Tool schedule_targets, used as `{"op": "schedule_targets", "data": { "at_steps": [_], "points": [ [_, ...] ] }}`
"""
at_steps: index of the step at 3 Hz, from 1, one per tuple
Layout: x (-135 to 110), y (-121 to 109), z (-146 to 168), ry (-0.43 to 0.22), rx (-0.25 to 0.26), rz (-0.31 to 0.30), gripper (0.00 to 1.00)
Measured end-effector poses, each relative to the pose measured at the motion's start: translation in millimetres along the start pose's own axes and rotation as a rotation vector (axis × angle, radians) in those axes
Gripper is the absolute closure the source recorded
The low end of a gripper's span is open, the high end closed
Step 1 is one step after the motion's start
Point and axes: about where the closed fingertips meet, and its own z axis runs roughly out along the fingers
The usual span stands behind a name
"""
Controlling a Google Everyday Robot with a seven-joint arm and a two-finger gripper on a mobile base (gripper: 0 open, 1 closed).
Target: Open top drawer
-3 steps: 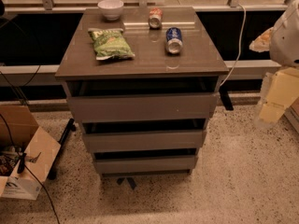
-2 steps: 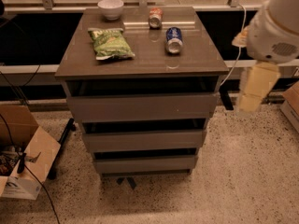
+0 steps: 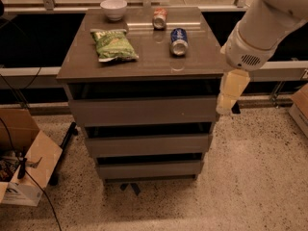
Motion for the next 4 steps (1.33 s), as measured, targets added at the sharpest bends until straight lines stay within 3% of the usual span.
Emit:
{"op": "schedule_targets", "data": {
  "at_steps": [2,3,4],
  "points": [
    [5.7,3.7,22.6,-0.002,-0.03,0.025,0.0],
    [24.7,11.8,59.2,-0.063,-0.072,0.086,0.0],
    [33.8,18.2,89.2,-0.08,-0.11,0.105,0.0]
  ]
}}
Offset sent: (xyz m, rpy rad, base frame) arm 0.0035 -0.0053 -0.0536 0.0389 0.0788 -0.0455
